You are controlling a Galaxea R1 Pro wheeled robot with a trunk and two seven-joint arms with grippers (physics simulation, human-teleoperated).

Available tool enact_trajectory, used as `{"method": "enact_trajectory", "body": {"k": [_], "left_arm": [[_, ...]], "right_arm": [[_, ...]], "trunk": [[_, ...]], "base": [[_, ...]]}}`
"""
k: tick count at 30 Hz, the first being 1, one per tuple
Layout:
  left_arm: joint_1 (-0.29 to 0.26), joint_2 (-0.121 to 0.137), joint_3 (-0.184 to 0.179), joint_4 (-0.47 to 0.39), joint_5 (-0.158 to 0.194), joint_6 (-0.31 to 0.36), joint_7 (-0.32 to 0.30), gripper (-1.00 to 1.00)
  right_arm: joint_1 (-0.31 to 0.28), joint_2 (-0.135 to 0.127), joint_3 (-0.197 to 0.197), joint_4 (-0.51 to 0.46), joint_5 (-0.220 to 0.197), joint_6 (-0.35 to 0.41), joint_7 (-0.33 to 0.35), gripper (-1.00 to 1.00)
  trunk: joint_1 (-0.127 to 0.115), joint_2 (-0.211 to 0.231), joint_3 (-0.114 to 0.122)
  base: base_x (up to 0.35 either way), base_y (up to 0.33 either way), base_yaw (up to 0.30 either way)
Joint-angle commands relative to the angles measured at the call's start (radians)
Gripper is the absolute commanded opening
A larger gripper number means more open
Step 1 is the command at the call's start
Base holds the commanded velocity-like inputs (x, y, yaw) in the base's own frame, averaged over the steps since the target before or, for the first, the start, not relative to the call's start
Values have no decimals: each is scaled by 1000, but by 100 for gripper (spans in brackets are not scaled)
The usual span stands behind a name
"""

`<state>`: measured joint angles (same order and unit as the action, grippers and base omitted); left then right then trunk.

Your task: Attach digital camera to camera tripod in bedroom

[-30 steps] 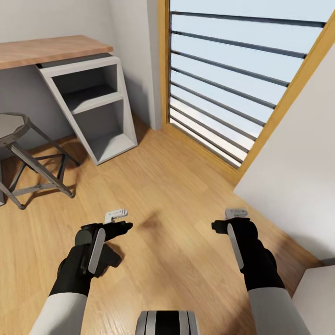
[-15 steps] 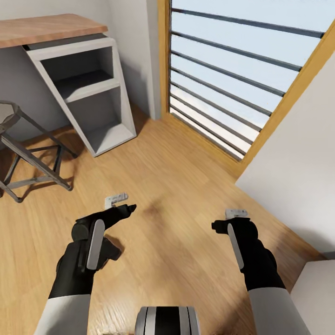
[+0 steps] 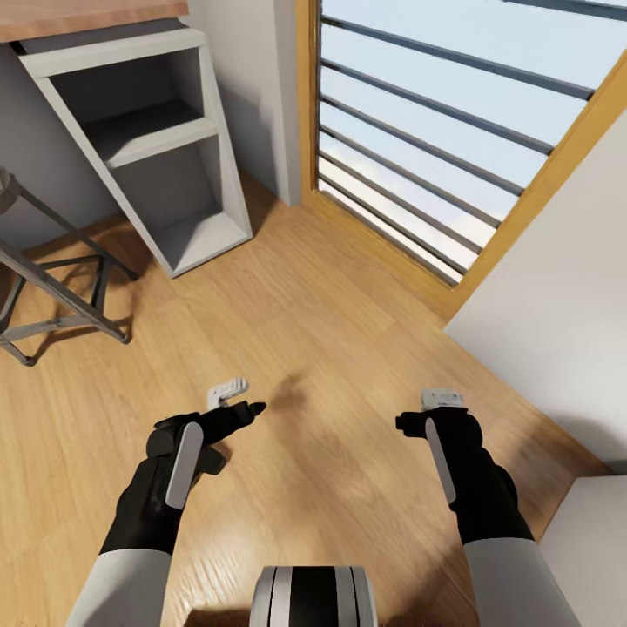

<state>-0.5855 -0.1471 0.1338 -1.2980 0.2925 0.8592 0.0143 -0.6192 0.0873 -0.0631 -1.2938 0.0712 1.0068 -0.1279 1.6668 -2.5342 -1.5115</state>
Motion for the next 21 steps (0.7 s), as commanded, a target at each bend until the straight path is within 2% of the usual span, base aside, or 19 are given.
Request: {"method": "enact_trajectory", "body": {"k": [1,21], "left_arm": [[-1,0,2,-2,6,6,1,100],[0,1,1,-2,8,3,0,100]], "right_arm": [[-1,1,-1,-1,7,5,4,100],[-1,0,-1,-1,6,6,4,100]], "trunk": [[0,-1,-5],[9,-5,-82]], "base": [[0,0,0],[0,0,0]]}}
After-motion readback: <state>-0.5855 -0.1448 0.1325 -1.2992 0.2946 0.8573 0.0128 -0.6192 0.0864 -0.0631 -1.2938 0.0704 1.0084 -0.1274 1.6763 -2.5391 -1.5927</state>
